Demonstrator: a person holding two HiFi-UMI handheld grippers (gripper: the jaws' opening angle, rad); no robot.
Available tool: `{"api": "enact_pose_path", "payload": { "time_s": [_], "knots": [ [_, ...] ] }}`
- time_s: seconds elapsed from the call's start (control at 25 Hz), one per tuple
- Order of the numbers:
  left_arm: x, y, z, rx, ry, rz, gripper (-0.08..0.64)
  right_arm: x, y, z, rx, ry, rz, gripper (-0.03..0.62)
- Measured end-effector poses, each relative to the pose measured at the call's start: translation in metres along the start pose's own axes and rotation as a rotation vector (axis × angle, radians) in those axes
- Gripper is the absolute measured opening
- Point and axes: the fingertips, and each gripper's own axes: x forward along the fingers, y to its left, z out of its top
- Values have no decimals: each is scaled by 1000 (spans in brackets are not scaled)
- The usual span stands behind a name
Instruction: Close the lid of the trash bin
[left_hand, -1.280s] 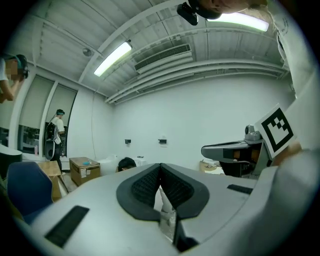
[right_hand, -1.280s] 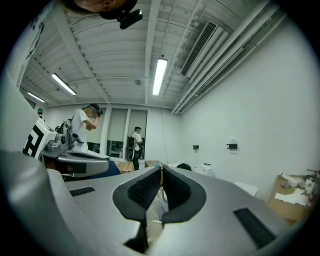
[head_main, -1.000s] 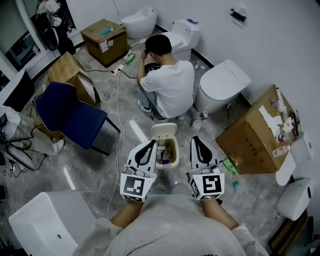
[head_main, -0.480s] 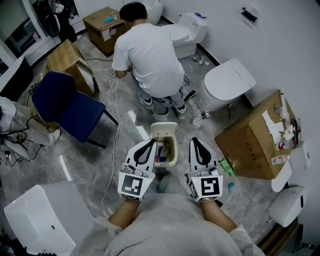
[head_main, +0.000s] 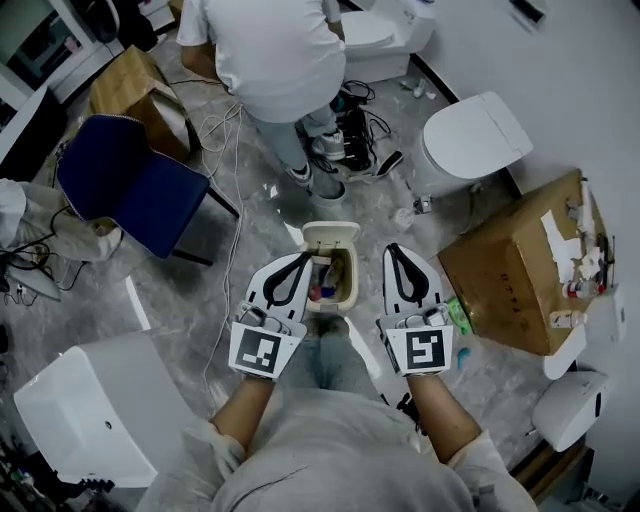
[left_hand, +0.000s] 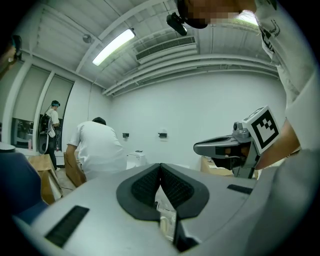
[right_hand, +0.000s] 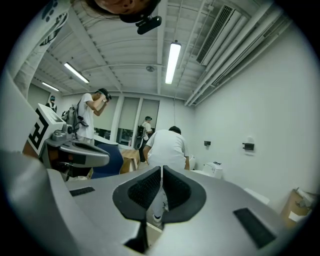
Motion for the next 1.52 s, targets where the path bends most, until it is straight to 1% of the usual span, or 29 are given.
{"api": "enact_pose_path", "payload": {
  "time_s": [0.12,0.16,0.28,0.32,0.4,0.52,0.56,0.68,0.8,1.12,1.28,1.44,1.52],
  "knots": [
    [13,6,-15,18,0,0,20,15,-7,-18,-28,46,20,37],
    [18,7,-20,22,-2,0,20,20,-9,-22,-33,48,30,37],
    [29,12,-36,29,9,5,20,38,-10,-29,-8,-24,59,37],
    [33,14,-42,30,13,8,20,43,-11,-35,-11,-25,72,37],
    [39,18,-55,27,23,11,20,49,-10,-53,-32,11,99,37],
    [47,24,-78,0,58,3,20,58,-9,-81,-61,75,134,37],
    [50,27,-85,-2,64,0,20,62,-9,-87,-62,79,139,38],
    [57,31,-104,4,63,-11,20,74,-8,-98,-49,25,148,37],
    [64,34,-123,18,69,-16,20,81,-7,-114,-47,18,163,37],
    [87,45,-170,42,89,-35,20,101,-1,-167,-80,67,192,37],
    [96,51,-194,46,102,-34,20,113,-3,-194,-78,85,194,37],
    [101,55,-219,56,123,-42,20,119,-5,-228,-80,159,194,37],
    [104,55,-232,65,137,-50,20,125,-5,-240,-100,160,200,37]
  ]
}}
